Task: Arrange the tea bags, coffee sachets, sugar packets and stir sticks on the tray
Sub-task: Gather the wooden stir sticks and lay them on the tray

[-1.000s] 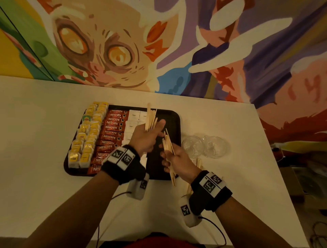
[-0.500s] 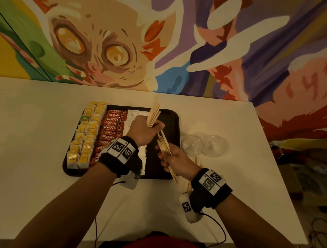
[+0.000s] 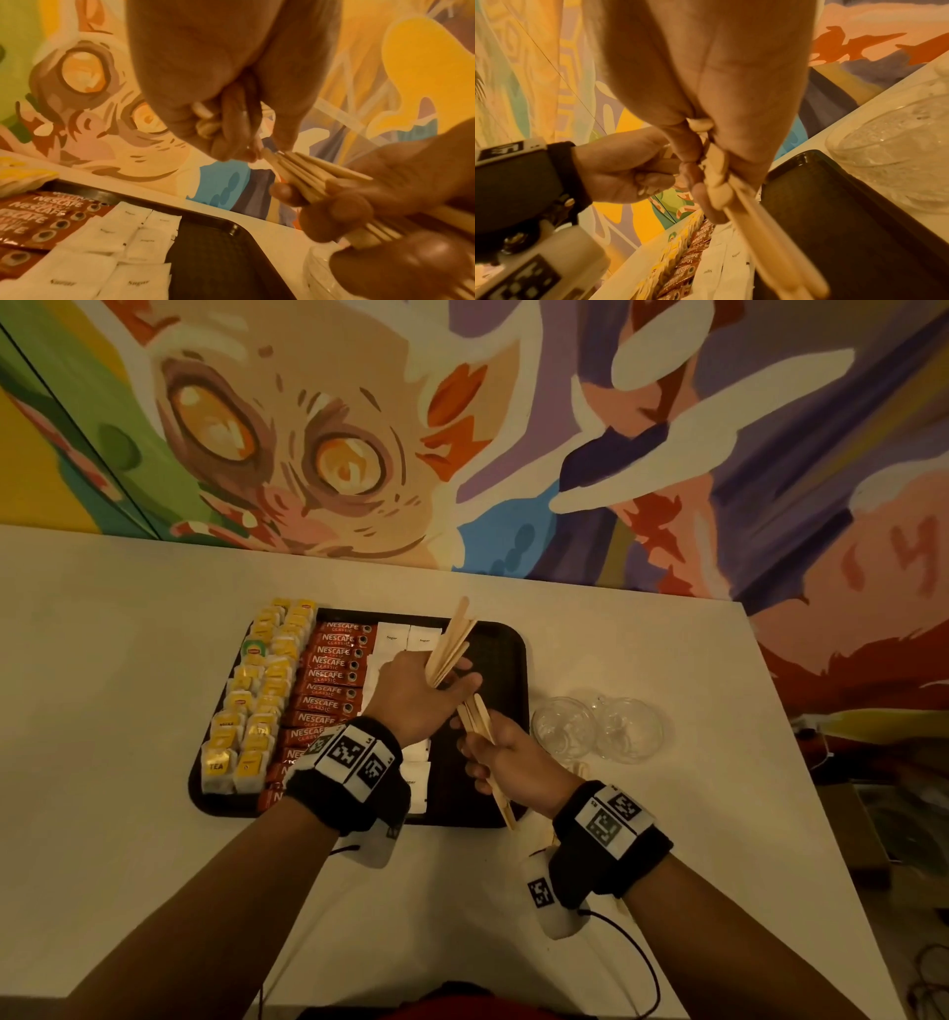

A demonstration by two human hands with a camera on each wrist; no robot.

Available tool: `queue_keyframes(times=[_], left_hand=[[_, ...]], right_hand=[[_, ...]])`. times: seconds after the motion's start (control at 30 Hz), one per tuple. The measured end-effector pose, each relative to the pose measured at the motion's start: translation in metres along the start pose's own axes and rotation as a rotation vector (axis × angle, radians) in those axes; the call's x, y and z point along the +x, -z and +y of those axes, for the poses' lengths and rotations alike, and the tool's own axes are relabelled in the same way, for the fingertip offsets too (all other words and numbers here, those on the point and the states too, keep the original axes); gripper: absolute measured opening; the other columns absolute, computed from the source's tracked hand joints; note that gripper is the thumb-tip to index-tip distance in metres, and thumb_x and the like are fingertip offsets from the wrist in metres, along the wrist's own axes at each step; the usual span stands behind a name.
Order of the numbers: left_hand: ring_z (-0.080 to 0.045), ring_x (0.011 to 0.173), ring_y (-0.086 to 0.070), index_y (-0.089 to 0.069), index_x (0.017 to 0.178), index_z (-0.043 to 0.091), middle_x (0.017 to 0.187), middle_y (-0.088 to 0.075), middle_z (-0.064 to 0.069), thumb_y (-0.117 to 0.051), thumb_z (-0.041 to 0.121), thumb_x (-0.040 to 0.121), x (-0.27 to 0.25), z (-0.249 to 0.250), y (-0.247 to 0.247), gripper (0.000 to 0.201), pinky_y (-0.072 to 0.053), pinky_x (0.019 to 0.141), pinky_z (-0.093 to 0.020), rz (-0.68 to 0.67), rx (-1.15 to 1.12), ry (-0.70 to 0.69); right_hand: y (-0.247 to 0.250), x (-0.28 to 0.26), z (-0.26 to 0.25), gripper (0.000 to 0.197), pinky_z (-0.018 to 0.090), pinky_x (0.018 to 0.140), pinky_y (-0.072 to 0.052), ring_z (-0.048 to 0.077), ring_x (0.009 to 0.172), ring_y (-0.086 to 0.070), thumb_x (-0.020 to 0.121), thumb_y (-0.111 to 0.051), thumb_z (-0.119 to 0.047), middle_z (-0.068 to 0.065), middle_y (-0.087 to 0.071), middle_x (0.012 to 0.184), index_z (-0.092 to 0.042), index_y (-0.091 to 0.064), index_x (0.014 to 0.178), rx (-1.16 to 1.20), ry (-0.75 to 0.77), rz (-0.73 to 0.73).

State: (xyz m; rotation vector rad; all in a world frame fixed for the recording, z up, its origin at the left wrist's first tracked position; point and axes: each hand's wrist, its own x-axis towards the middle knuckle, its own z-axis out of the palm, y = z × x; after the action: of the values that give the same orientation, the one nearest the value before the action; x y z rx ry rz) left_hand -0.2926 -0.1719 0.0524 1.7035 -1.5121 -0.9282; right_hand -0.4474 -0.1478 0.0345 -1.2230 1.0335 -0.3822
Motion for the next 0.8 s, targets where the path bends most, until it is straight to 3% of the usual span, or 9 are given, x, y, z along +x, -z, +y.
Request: queue_keyframes(times=[0.07, 0.17, 0.23, 0.3, 0.43, 0.5, 0.57, 0.63, 0.8], left_hand=[[-0.002, 0.064, -0.066, -0.070, 0.087, 0.017, 0.074, -0.068, 0.004, -0.062, 0.037, 0.091, 0.001, -0.004, -0.004, 0.022, -0.048, 0.057, -0.010, -0.058, -0.014, 0.062], [-0.016, 0.072, -0.068, -0.071, 0.089, 0.011, 0.077, -0.068, -0.007, -0.061, 0.039, 0.091, 0.002, -0.005, -0.010, 0.030, -0.057, 0.068, -0.032, -0.106, -0.071, 0.099], [-0.006, 0.062, -0.065, -0.070, 0.085, 0.013, 0.069, -0.065, -0.002, -0.061, 0.040, 0.092, 0.005, -0.007, -0.009, 0.029, -0.055, 0.059, -0.026, -0.071, -0.112, 0.122], [-0.001, 0.046, -0.057, -0.066, 0.075, 0.015, 0.054, -0.058, 0.006, -0.061, 0.040, 0.092, 0.007, -0.007, -0.007, 0.030, -0.043, 0.046, -0.016, -0.015, -0.126, 0.143], [-0.006, 0.052, -0.056, -0.069, 0.094, 0.013, 0.063, -0.059, 0.002, -0.057, 0.040, 0.094, 0.013, -0.008, -0.010, 0.029, -0.042, 0.050, -0.019, -0.124, -0.128, 0.141], [-0.008, 0.043, -0.045, -0.066, 0.090, 0.008, 0.057, -0.052, 0.003, -0.054, 0.040, 0.095, 0.022, -0.011, -0.011, 0.034, -0.036, 0.044, -0.021, -0.070, -0.231, 0.248], [-0.010, 0.043, -0.042, -0.065, 0.090, 0.009, 0.063, -0.055, 0.001, -0.052, 0.041, 0.096, 0.033, -0.015, -0.009, 0.035, -0.033, 0.041, -0.022, 0.019, -0.352, 0.390], [-0.011, 0.047, -0.041, -0.064, 0.096, 0.010, 0.078, -0.057, -0.003, -0.047, 0.041, 0.098, 0.041, -0.015, -0.008, 0.035, -0.034, 0.042, -0.023, 0.016, -0.437, 0.502], [-0.017, 0.066, -0.047, -0.055, 0.095, 0.012, 0.082, -0.047, -0.005, -0.047, 0.021, 0.097, 0.063, -0.014, -0.018, 0.012, -0.043, 0.060, -0.031, -0.189, -0.475, 0.695]], right_hand=[[0.000, 0.005, -0.002, 0.016, 0.024, 0.057, -0.036, 0.008, 0.062, -0.039, 0.104, -0.035, -0.012, 0.000, -0.043, 0.081, -0.018, -0.043, 0.117, -0.013, 0.015, -0.007], [0.000, 0.012, -0.004, 0.016, 0.025, 0.055, -0.035, 0.009, 0.061, -0.038, 0.105, -0.036, -0.012, 0.000, -0.040, 0.080, -0.026, -0.043, 0.103, -0.013, 0.011, -0.014], [0.001, 0.017, -0.003, 0.016, 0.024, 0.054, -0.034, 0.008, 0.058, -0.037, 0.105, -0.036, -0.013, 0.000, -0.040, 0.079, -0.028, -0.042, 0.099, -0.015, 0.001, -0.023], [0.001, 0.022, -0.004, 0.015, 0.024, 0.054, -0.035, 0.005, 0.056, -0.039, 0.105, -0.037, -0.014, -0.001, -0.041, 0.079, -0.028, -0.042, 0.101, -0.011, -0.006, -0.041], [0.005, 0.034, -0.007, 0.031, 0.024, 0.055, -0.039, 0.005, 0.056, -0.044, 0.100, -0.040, 0.002, -0.001, -0.045, 0.082, -0.029, -0.042, 0.104, 0.011, -0.030, -0.042], [0.008, 0.043, -0.011, 0.022, 0.026, 0.056, -0.039, 0.007, 0.058, -0.043, 0.101, -0.040, -0.003, 0.001, -0.044, 0.083, -0.025, -0.042, 0.102, 0.031, -0.064, 0.001], [0.014, 0.055, -0.014, 0.014, 0.027, 0.056, -0.042, 0.011, 0.062, -0.043, 0.102, -0.041, -0.012, 0.002, -0.044, 0.085, -0.025, -0.045, 0.102, 0.055, -0.117, 0.087], [0.023, 0.069, -0.016, 0.014, 0.029, 0.057, -0.044, 0.013, 0.065, -0.045, 0.101, -0.042, -0.012, 0.004, -0.045, 0.088, -0.025, -0.047, 0.104, 0.092, -0.172, 0.178], [0.051, 0.103, -0.024, 0.028, 0.029, 0.059, -0.043, 0.015, 0.069, -0.047, 0.098, -0.043, -0.001, 0.008, -0.047, 0.090, -0.012, -0.041, 0.124, 0.107, -0.282, 0.320]])
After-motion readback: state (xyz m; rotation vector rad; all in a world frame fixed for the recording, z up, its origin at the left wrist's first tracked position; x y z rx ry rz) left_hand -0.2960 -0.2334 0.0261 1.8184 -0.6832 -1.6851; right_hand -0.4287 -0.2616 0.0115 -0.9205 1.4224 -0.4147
